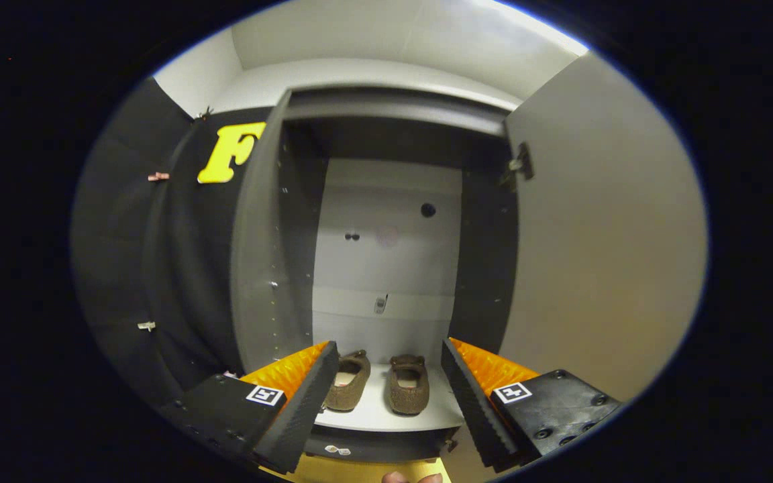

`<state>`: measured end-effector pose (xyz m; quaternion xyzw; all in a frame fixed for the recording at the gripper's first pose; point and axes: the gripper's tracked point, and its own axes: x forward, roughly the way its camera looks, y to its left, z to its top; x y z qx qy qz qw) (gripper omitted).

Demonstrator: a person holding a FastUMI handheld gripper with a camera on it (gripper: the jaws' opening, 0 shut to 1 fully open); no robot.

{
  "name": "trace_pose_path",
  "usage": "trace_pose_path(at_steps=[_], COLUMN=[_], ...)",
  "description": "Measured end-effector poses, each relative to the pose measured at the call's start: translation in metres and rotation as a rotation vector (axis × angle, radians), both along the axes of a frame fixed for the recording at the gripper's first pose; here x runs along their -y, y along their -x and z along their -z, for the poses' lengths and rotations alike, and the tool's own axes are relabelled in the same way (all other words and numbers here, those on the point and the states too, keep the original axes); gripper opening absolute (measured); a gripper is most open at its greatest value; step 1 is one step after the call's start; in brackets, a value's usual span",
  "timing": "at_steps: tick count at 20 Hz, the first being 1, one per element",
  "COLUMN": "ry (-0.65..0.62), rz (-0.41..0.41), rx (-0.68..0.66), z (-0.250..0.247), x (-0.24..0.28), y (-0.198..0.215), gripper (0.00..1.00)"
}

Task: Open the shoe cabinet door, grab the shoes and put them into the shoe cabinet, then close the shoe cabinet door.

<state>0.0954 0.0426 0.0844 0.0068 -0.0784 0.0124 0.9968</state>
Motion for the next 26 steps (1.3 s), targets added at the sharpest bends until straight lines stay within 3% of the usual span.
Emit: trace_pose_path(at_steps=[4, 7, 14, 18, 26], ry=[0.015, -0.057, -0.152, -0.181, -0.142], rz=[0.02, -0.006, 0.036, 0.013, 0.232], rx=[0.076, 0.097, 0.005, -0.056, -0.111], z=[-0.012, -0.014, 0.015, 0.036, 0.074], x=[0.026, 0.042, 0.132, 0.154, 0.274], y=[0.076, 0.125, 0.194, 0.228, 0.228], gripper=[0.97, 0.97, 0.97, 0.95, 0.97])
